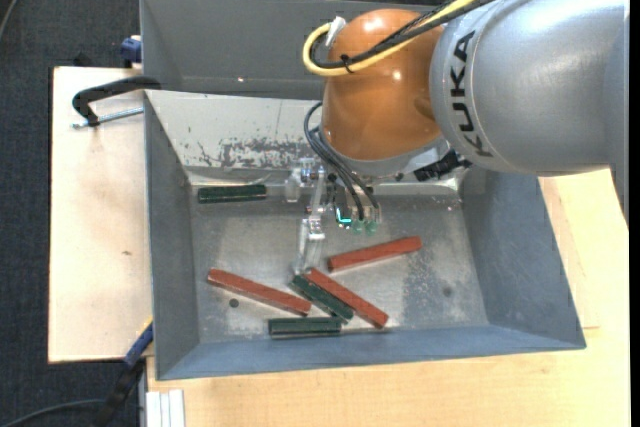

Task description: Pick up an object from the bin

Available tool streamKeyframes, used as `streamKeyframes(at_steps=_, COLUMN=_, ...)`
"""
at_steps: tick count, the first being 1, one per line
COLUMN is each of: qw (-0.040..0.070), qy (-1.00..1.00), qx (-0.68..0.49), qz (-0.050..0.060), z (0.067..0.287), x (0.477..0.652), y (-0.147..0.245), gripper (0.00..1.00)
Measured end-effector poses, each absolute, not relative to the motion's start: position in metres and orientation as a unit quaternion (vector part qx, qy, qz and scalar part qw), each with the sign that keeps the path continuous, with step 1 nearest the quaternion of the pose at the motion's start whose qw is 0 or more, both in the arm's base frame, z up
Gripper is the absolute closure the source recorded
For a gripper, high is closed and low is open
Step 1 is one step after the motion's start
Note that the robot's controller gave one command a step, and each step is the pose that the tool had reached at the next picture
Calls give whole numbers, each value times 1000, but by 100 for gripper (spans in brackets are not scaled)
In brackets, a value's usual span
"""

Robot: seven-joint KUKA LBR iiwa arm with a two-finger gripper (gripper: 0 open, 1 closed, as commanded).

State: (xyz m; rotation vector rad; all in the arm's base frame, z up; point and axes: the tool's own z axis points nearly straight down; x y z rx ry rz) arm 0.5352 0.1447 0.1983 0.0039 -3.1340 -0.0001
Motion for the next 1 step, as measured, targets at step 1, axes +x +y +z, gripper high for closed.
streamKeyframes(at_steps=1, qw=5, qy=-998, qx=-64, qz=1, z=66, x=505, y=183, gripper=0)
